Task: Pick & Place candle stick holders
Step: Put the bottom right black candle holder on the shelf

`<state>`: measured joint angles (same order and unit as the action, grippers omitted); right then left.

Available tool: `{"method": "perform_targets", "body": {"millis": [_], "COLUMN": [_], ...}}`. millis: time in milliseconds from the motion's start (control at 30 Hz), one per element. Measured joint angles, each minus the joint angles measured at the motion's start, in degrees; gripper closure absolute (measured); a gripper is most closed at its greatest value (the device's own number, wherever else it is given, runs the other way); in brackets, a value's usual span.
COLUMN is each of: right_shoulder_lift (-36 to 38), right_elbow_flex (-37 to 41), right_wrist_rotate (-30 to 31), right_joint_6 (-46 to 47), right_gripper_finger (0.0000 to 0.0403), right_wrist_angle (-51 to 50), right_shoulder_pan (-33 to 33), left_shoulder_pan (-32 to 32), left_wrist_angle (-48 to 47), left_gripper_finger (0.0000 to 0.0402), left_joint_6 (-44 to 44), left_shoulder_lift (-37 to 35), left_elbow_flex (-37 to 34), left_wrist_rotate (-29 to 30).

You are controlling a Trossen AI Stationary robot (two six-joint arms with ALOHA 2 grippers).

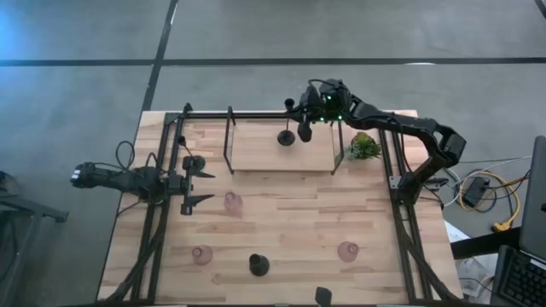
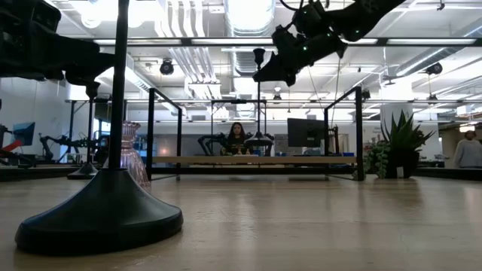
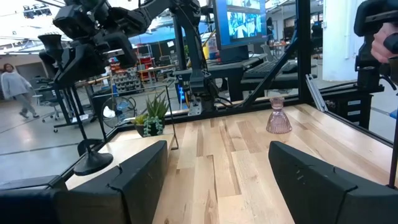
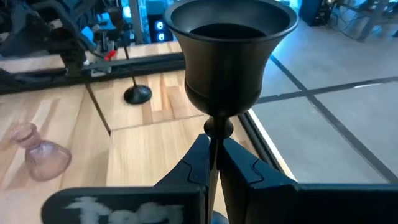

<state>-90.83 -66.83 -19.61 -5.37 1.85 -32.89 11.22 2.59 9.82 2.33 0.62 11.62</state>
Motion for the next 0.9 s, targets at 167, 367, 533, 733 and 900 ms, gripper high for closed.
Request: {"method": "perform_targets", "body": {"millis": [167,367,533,733,900], "right_shoulder_lift": [0.0,0.0,0.0,0.0,0.0], "right_elbow_flex": [1.95,4.14,5.14,5.14,5.14], "right_wrist_rotate": [-1.72,-1.87,-1.87,-1.87,-1.85], "right_joint_6": [1.15,1.47,0.89,0.5,0.49], "right_gripper_finger": [0.0392,0.0392,0.0392,0.0392,0.0392], "right_wrist_angle": [1.6,4.19,6.11,6.22,5.8], "right_shoulder_pan": [0.01,0.01,0.22,0.8,0.93], "left_shoulder_pan": [-0.02,0.0,-0.01,-0.01,0.0], "left_wrist_angle": [0.0,0.0,0.0,0.0,0.0], "left_gripper_finger": [0.0117,0.0117,0.0117,0.0117,0.0117], "left_joint_6": [0.0,0.0,0.01,0.01,0.0], "left_shoulder_lift": [0.0,0.0,0.0,0.0,0.0], "left_elbow_flex": [0.0,0.0,0.0,0.0,0.0], "left_wrist_rotate": [0.0,0.0,0.0,0.01,0.0]}}
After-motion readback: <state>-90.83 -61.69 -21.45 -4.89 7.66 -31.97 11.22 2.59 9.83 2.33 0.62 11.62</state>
